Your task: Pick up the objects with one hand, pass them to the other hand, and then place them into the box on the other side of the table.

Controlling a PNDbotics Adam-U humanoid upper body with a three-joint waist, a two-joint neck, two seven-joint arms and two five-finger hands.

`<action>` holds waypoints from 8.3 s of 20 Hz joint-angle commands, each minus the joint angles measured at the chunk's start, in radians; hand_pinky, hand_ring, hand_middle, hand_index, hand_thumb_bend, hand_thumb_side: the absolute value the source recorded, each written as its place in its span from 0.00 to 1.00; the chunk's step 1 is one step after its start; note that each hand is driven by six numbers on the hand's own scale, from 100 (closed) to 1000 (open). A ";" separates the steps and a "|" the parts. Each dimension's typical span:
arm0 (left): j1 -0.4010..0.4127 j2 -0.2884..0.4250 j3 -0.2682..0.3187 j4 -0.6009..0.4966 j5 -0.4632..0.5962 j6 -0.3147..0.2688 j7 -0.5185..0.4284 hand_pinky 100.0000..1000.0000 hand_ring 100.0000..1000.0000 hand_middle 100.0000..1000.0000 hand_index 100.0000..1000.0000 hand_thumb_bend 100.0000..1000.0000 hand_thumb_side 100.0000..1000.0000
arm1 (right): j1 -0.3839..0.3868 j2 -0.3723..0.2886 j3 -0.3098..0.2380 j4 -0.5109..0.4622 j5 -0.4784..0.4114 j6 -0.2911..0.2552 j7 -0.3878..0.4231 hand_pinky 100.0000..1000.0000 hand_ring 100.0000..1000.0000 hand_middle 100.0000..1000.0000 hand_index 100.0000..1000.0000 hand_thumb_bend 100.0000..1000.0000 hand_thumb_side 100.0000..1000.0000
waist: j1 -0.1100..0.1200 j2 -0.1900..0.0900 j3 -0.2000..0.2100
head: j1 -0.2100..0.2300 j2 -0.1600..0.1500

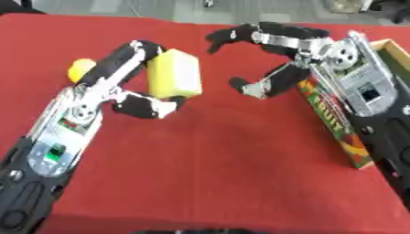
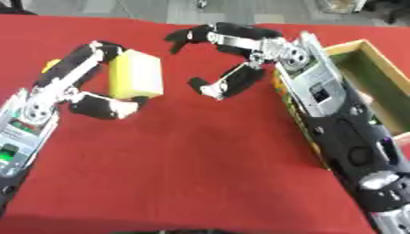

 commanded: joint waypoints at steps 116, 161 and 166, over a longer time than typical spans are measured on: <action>-0.061 -0.145 -0.047 -0.041 0.024 0.048 0.094 0.59 0.46 0.40 0.49 0.00 0.12 | 0.007 0.022 0.049 -0.001 0.098 -0.036 0.032 1.00 1.00 0.72 1.00 0.00 0.17 | -0.003 0.007 0.012 | -0.044 -0.010; -0.046 -0.134 -0.033 -0.089 0.007 0.027 0.154 0.59 0.46 0.40 0.50 0.00 0.11 | 0.024 0.015 0.049 -0.001 0.153 -0.089 0.112 1.00 1.00 0.89 1.00 0.12 0.26 | -0.010 0.008 0.008 | -0.059 -0.012; -0.046 -0.133 -0.033 -0.098 0.013 0.025 0.154 0.59 0.45 0.40 0.50 0.00 0.11 | 0.024 0.016 0.047 0.002 0.158 -0.093 0.114 1.00 1.00 0.89 1.00 0.12 0.26 | -0.010 0.009 0.008 | -0.057 -0.019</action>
